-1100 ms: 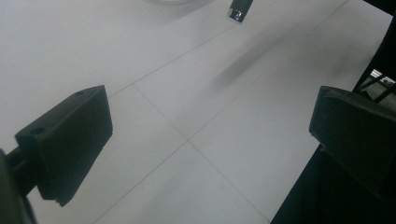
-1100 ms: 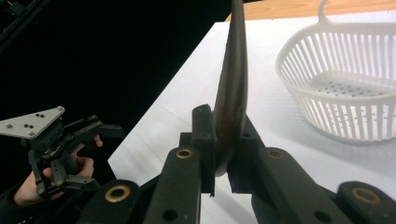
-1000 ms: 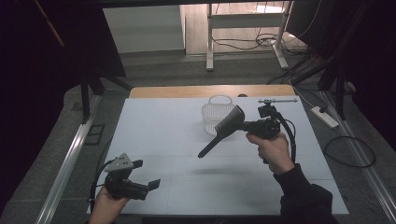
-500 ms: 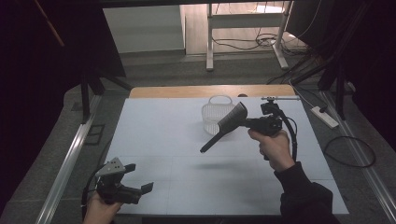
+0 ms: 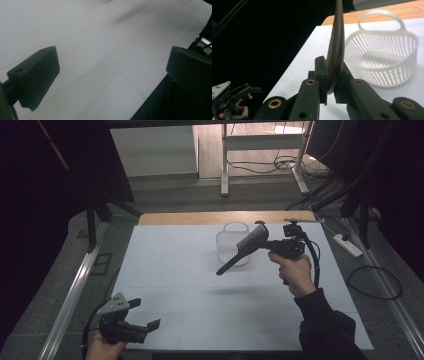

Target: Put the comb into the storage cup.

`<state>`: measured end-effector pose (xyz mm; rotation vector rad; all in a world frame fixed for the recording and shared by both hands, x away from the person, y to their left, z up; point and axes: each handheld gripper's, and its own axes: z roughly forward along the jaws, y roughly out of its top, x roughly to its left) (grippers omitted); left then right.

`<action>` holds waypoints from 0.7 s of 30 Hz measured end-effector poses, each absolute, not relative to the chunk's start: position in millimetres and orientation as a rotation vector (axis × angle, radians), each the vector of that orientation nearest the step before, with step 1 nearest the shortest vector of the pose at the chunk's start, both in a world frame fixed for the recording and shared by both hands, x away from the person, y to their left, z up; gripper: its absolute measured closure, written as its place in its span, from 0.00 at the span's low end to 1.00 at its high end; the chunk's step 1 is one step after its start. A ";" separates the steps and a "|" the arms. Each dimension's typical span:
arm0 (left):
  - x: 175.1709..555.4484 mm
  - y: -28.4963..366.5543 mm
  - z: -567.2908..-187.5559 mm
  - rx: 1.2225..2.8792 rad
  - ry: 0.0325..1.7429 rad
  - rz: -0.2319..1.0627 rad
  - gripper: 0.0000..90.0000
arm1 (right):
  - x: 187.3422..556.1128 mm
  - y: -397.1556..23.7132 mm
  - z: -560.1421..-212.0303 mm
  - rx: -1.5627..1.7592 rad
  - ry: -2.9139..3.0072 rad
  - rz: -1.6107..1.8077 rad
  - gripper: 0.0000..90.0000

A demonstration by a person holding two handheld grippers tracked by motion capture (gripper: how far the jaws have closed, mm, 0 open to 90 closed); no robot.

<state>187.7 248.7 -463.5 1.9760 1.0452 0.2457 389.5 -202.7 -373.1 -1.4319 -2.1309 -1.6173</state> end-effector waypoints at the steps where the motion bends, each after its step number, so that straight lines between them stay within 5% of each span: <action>1: 187.1 249.1 -463.5 1.976 1.048 0.249 0.00 | 390.8 -202.8 -372.4 -1.436 -2.130 -1.618 0.93; 21: 182.1 251.7 -461.6 1.966 1.075 0.248 0.00 | 417.9 -202.1 -355.3 -1.517 -2.143 -1.679 0.93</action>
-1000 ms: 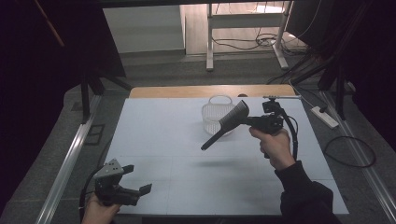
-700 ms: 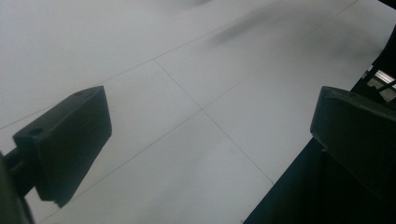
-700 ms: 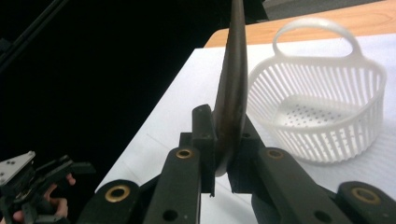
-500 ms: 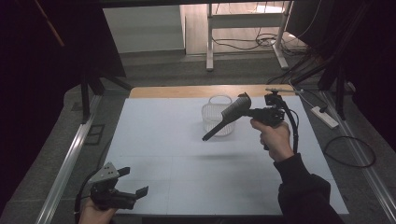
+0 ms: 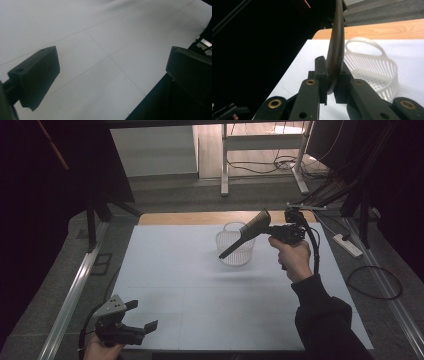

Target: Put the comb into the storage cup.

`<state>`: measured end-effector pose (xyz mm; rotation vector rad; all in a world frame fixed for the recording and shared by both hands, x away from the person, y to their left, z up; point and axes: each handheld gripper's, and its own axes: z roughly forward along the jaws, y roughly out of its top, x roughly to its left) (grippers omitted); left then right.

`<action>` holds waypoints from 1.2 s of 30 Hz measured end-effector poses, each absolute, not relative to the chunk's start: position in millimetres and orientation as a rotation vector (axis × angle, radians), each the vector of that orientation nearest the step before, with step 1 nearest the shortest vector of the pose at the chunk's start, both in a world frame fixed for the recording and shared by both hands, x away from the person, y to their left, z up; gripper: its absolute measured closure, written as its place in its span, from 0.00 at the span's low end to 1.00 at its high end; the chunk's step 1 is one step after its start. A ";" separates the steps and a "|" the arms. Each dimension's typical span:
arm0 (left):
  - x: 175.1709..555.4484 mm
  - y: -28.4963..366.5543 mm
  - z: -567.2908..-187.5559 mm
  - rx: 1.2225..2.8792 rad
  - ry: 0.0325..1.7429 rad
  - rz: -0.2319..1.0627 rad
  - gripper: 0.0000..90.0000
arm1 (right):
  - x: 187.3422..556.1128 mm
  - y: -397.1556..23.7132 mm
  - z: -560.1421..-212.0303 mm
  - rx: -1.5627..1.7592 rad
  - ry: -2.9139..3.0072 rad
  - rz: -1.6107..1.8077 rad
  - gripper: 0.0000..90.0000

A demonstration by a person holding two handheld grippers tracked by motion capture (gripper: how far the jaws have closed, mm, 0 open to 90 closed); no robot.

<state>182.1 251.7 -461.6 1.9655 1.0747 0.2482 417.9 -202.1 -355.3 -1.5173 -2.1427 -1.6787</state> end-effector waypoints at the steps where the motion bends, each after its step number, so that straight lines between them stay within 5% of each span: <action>1: 182.0 251.6 -461.6 1.970 1.074 0.252 0.00 | 419.3 -202.3 -354.9 -1.523 -2.143 -1.680 0.93; 36: 182.9 250.2 -461.7 1.993 1.084 0.250 0.00 | 454.3 -201.7 -372.2 -1.680 -2.169 -1.660 0.93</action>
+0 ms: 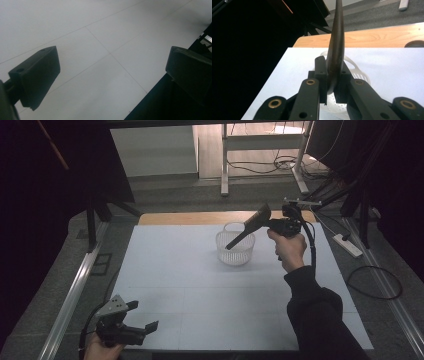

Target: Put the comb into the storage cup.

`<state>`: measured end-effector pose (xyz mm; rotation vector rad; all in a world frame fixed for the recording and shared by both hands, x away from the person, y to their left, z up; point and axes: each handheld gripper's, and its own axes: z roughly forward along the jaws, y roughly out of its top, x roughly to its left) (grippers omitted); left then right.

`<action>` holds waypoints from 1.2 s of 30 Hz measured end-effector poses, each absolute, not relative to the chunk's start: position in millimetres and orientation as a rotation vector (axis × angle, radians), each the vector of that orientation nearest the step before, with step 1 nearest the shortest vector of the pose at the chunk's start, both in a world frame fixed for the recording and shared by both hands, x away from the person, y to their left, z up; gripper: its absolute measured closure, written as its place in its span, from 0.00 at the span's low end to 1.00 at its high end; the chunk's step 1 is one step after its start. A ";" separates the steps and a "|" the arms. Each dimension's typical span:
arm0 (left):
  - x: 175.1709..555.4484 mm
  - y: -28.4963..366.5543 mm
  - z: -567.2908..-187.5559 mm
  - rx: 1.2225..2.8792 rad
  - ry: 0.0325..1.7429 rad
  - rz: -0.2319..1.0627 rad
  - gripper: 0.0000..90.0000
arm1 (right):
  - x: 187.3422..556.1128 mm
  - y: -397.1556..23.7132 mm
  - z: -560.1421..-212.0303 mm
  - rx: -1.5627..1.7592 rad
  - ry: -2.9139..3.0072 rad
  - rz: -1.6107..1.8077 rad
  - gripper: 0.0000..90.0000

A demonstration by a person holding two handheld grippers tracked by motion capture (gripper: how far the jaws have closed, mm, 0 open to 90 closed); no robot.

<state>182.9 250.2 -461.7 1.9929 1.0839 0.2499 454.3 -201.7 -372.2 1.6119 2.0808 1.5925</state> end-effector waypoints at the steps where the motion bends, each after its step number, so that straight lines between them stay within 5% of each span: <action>1: 182.9 250.3 -461.7 1.992 1.084 0.250 0.00 | 454.8 -201.4 -374.6 1.615 2.083 1.589 0.93; 36: 183.6 250.2 -462.1 1.994 1.083 0.240 0.01 | 469.0 -191.4 -433.4 1.712 2.083 1.596 0.93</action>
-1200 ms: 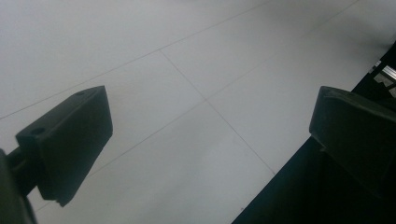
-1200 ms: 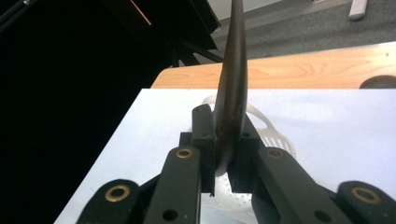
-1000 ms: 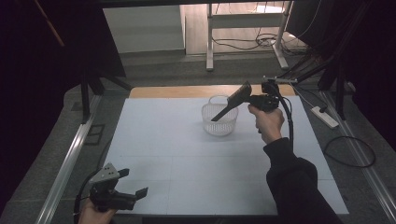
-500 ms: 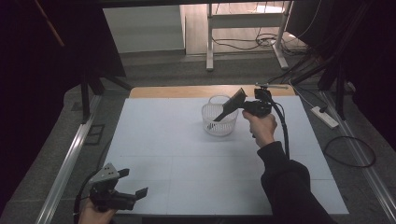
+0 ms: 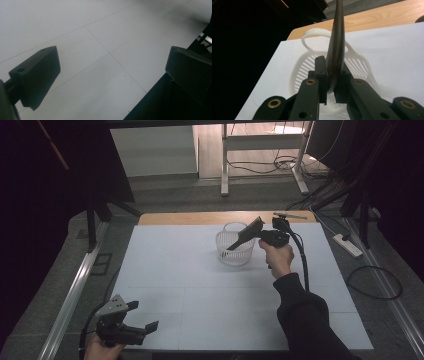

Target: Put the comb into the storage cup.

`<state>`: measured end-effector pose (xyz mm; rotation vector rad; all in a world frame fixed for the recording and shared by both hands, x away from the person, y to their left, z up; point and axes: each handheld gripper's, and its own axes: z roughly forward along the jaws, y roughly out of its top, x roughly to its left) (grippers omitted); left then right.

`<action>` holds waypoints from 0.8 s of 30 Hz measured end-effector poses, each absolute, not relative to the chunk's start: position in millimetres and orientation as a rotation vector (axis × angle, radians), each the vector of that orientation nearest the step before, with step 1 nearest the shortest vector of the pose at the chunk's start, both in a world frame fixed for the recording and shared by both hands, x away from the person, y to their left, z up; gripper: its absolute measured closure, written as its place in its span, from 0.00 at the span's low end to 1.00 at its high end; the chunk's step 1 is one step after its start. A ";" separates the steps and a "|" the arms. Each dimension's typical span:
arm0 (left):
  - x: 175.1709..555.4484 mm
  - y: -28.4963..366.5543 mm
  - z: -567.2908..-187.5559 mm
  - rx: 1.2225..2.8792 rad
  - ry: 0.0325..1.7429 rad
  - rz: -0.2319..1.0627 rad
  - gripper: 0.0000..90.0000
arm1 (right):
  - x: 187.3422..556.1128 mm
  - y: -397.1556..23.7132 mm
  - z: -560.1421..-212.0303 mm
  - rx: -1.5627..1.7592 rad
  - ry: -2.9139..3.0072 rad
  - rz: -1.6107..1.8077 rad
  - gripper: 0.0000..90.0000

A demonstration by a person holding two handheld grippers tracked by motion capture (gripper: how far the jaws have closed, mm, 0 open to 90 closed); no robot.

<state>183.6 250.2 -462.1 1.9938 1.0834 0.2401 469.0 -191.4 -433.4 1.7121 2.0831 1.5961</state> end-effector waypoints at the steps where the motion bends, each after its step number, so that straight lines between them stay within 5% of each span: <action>1: 183.7 250.1 -462.2 1.994 1.083 0.240 0.01 | 469.2 -192.4 -434.6 1.723 2.076 1.602 0.93; 24: 184.1 250.3 -462.3 1.996 1.085 0.235 0.01 | 471.1 -205.8 -449.3 1.790 2.024 1.501 0.85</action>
